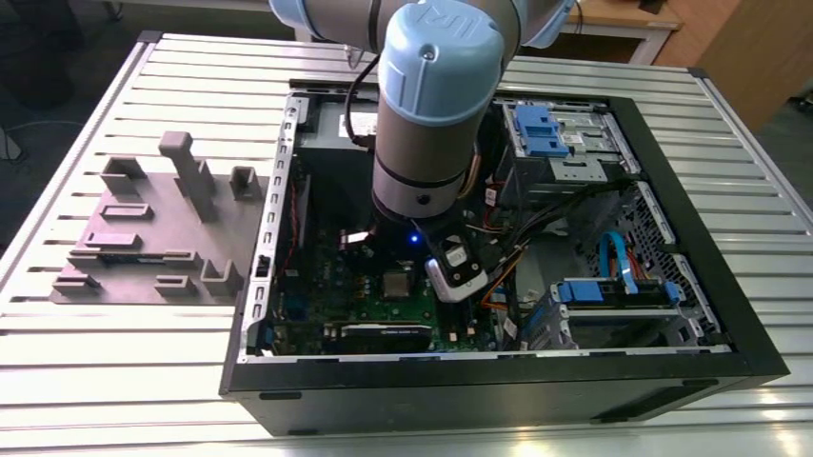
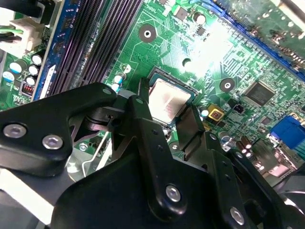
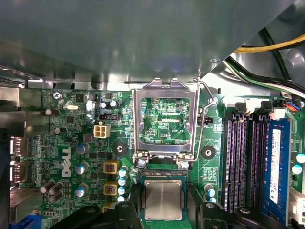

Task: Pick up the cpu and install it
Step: 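Place the cpu into insertion slot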

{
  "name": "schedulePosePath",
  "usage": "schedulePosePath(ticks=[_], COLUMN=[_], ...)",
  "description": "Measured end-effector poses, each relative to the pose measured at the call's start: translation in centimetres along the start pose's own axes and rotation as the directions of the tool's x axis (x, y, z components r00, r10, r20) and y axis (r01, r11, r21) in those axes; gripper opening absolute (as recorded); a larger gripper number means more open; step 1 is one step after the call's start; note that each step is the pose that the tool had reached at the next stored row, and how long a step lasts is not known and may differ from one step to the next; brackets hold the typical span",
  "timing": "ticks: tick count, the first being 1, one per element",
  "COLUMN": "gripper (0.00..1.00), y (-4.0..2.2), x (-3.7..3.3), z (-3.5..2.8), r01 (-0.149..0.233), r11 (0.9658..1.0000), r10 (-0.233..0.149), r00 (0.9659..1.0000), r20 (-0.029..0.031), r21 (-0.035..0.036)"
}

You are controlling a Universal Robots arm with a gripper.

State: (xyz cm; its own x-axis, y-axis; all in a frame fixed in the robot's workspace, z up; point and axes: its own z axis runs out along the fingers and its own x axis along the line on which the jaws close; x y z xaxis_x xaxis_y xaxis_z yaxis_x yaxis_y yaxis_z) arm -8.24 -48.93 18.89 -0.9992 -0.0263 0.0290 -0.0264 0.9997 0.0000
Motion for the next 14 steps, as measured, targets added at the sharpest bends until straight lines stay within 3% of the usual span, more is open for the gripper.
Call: schedulePosePath(ticks=[14], gripper=[0.47], y=[0.01], x=[-0.01], z=[-0.05], r01=[0.000], r11=[1.0000], r10=[0.000], r00=[1.0000], r20=[0.0002], r21=[-0.0004])
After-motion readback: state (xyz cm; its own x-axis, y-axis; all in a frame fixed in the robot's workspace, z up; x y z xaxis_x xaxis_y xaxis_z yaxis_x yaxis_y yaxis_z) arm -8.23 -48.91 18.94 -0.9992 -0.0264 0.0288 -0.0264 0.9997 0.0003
